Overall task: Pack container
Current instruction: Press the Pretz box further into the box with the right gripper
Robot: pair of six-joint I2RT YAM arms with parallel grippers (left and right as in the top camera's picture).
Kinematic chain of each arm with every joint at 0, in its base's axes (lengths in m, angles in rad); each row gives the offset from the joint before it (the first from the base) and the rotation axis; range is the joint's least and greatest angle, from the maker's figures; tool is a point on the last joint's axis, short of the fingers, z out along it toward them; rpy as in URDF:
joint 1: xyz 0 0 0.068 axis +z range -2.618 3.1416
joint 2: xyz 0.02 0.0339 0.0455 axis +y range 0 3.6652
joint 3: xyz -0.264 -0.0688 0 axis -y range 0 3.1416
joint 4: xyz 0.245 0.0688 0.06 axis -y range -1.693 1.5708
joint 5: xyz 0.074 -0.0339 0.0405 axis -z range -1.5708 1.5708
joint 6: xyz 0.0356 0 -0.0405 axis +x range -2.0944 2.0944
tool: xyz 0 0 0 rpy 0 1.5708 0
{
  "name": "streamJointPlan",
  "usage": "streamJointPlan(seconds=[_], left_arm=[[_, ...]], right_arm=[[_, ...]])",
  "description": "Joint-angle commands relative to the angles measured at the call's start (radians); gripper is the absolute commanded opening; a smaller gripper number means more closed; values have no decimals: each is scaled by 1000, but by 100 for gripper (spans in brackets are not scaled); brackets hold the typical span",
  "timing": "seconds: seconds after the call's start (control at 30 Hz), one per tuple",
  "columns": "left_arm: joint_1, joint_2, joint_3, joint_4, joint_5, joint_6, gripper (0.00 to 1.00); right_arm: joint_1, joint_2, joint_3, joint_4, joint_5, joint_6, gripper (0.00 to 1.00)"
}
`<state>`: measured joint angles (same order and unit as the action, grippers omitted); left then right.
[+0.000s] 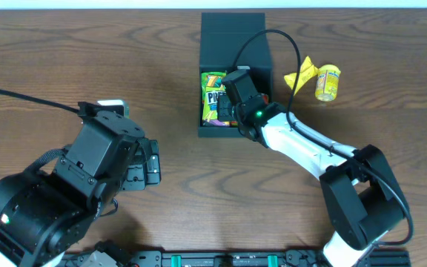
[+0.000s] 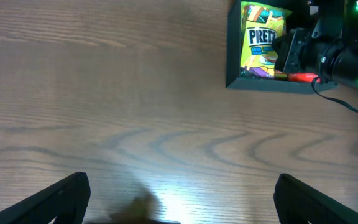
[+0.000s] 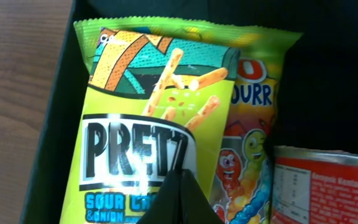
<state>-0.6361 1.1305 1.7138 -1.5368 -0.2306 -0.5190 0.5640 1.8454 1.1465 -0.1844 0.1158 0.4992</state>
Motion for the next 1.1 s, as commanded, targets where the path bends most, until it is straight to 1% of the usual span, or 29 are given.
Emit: streamJointPlan(seconds=[0.0, 0.07, 0.23, 0.37, 0.47, 0.67, 1.07], left_arm=[[1, 0, 10, 0, 3, 10, 95], [1, 0, 10, 0, 3, 10, 95], [1, 0, 10, 0, 3, 10, 95], [1, 0, 10, 0, 3, 10, 95], [1, 0, 10, 0, 3, 10, 95], [1, 0, 10, 0, 3, 10, 95], [1, 0, 10, 0, 3, 10, 95]], right_arm=[[-9, 9, 14, 17, 39, -16, 2], [-13, -8, 26, 19, 52, -20, 1], [-37, -71, 47, -4, 145, -82, 2], [-71, -57, 46, -50, 165, -81, 2], [-84, -38, 46, -44, 164, -66, 2], [-86, 17, 46, 24, 58, -47, 2], [-86, 83, 47, 91, -11, -13, 1]])
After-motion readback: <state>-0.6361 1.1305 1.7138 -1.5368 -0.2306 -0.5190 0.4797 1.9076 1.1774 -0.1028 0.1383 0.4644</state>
